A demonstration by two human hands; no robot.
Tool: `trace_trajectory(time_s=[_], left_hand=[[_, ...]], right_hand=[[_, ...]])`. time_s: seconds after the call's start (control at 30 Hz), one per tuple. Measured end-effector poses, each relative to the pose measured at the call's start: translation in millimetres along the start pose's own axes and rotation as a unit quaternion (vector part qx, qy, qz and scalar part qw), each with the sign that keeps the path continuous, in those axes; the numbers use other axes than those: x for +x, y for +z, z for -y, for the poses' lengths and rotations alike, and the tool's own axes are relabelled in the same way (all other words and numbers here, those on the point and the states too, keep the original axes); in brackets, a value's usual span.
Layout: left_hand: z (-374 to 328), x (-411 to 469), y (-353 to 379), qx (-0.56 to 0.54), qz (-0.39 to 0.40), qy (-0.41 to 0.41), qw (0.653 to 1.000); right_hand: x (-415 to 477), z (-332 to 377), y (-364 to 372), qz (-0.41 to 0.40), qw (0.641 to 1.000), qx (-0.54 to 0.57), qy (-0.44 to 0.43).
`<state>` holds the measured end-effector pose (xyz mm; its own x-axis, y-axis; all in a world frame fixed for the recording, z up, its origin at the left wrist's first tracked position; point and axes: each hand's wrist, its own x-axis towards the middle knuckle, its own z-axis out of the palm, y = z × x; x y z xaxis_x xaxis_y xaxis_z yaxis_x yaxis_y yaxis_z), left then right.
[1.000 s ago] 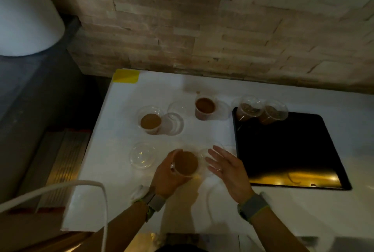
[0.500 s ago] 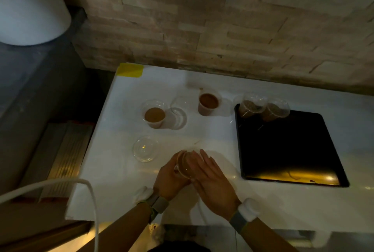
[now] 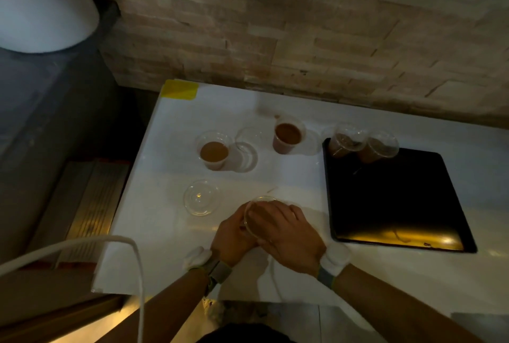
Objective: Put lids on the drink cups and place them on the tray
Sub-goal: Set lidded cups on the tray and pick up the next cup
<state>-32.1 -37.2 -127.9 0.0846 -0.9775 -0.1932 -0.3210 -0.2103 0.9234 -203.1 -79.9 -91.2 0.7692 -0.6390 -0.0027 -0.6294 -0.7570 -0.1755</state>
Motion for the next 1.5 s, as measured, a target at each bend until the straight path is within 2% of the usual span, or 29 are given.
trace_trajectory(time_s=[0.17, 0.4, 0.6, 0.8, 0.87, 0.97, 1.03, 1.1, 1.2, 1.27, 1.37, 1.5], left_hand=[[0, 3, -5, 0.009, 0.018, 0.002, 1.0], [3, 3, -3, 0.108, 0.012, 0.017, 0.994], [6, 5, 0, 0.134, -0.003, 0.011, 0.991], [6, 8, 0, 0.135, -0.002, 0.041, 0.99], [7, 7, -1, 0.119, 0.003, 0.053, 0.991], [4, 7, -7, 0.099, 0.024, 0.045, 0.994], [3, 10, -7, 0.134, 0.036, 0.061, 0.988], [2, 12, -6, 0.171, 0.051, 0.075, 0.981], [0, 16, -4, 0.187, 0.059, 0.057, 0.979], [-1, 17, -5, 0.196, 0.052, 0.055, 0.978], [0, 15, -3, 0.218, 0.039, 0.06, 0.973], [3, 15, -2, 0.213, 0.017, 0.052, 0.976]], right_hand=[[27, -19, 2, 0.068, 0.991, -0.033, -0.114], [25, -9, 9, 0.073, 0.992, -0.044, -0.098], [20, 8, 14, 0.053, 0.998, -0.035, -0.011], [28, 53, 14, 0.039, 0.976, 0.006, 0.214], [31, 61, 12, 0.051, 0.967, 0.009, 0.251], [28, 49, 2, 0.062, 0.977, 0.05, 0.199], [25, 26, -6, 0.061, 0.995, -0.008, 0.074], [28, 3, -11, 0.105, 0.992, -0.048, -0.051], [40, -16, -9, 0.118, 0.984, -0.042, -0.127], [41, -15, 0, 0.07, 0.99, -0.03, -0.118], [31, -2, 17, 0.003, 0.999, -0.003, -0.034], [31, 19, 21, -0.007, 0.996, 0.012, 0.088]])
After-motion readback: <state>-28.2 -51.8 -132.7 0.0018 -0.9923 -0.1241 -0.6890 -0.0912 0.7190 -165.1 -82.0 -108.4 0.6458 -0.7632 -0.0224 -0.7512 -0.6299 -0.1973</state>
